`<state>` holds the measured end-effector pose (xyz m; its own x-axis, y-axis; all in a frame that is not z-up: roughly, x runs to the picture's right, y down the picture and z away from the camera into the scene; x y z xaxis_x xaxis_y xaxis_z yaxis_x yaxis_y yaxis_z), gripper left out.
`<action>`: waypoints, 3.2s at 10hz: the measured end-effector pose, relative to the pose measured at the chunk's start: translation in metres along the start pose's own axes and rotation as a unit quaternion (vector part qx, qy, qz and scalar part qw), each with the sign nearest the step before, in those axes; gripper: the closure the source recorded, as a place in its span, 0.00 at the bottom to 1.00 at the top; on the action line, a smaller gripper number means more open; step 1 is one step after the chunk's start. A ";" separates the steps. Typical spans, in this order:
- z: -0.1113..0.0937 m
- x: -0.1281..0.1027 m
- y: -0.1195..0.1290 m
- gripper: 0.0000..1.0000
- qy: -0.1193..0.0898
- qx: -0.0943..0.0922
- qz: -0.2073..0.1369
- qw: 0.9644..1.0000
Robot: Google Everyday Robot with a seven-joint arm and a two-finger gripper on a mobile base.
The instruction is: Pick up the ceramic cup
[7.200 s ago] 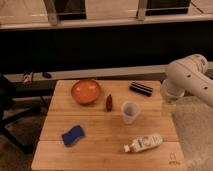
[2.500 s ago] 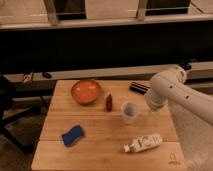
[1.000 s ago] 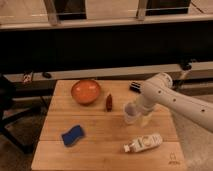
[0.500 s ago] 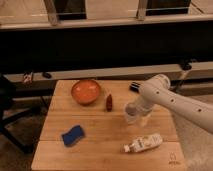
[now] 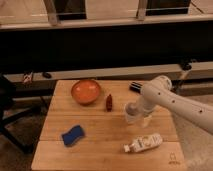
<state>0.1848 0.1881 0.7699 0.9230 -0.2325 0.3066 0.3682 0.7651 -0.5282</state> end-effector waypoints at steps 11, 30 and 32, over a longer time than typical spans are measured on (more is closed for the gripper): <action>0.004 0.006 0.001 0.64 0.001 -0.001 -0.024 1.000; -0.053 -0.022 -0.035 1.00 -0.005 -0.003 -0.100 0.995; -0.058 -0.026 -0.036 1.00 -0.005 -0.005 -0.109 0.994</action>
<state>0.1543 0.1318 0.7355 0.8204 -0.3852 0.4225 0.5597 0.6921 -0.4558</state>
